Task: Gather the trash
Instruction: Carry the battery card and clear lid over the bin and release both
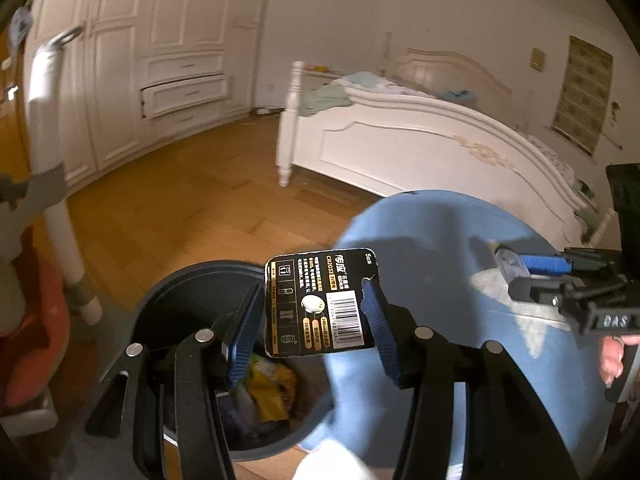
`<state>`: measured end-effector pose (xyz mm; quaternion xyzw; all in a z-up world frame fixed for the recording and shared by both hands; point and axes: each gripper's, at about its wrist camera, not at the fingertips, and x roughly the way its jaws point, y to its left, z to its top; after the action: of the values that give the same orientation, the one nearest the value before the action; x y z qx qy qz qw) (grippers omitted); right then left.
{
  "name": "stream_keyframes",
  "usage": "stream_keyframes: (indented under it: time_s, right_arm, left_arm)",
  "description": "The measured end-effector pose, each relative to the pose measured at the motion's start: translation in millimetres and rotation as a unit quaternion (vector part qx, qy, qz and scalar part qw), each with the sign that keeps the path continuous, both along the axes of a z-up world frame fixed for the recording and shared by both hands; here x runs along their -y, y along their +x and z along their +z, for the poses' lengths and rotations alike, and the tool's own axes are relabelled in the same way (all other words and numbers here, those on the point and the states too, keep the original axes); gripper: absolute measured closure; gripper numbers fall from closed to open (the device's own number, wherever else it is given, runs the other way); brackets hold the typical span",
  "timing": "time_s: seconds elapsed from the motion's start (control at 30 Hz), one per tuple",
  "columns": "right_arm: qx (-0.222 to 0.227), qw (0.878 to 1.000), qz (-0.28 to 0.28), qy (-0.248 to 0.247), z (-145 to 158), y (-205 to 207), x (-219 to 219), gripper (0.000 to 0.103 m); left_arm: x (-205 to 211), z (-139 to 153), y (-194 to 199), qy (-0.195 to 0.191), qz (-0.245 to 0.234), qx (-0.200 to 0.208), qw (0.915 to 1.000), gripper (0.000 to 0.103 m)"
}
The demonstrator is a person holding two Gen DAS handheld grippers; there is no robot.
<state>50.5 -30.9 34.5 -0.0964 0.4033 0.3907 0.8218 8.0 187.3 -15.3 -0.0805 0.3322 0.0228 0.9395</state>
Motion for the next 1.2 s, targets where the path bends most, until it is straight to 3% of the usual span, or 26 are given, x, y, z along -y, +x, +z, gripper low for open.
stream_keyframes:
  time_s: [0.33,0.63,0.83,1.13,1.2]
  right_arm:
    - [-0.017,0.997,0.074,-0.026,-16.4,-13.4,-110.7,0.052]
    - [-0.018,0.992,0.115,-0.047,-30.5,-19.3,-188.1,0.052]
    - [-0.025,0.989,0.128,-0.068,-47.2,-17.1,-216.5,0.052]
    - [-0.033,0.988,0.126,-0.088,-68.5,-7.3,-233.6,0.052]
    - [-0.033,0.988,0.122,-0.088,-70.3,-5.8,-232.4,0.045]
  left_arm:
    - [-50.9,-14.9,-10.1,-0.008,0.038,-0.007,0.9992,0.052]
    - [-98.2,-45.3,-2.5,-0.031,0.065,-0.04,0.9966,0.052]
    - [-114.2,-74.3,10.3,-0.057,0.068,-0.077,0.9931,0.052]
    - [-121.1,-98.2,20.8,-0.062,0.066,-0.106,0.9902,0.05]
    - [-120.0,-98.1,23.0,-0.059,0.067,-0.109,0.9901,0.05]
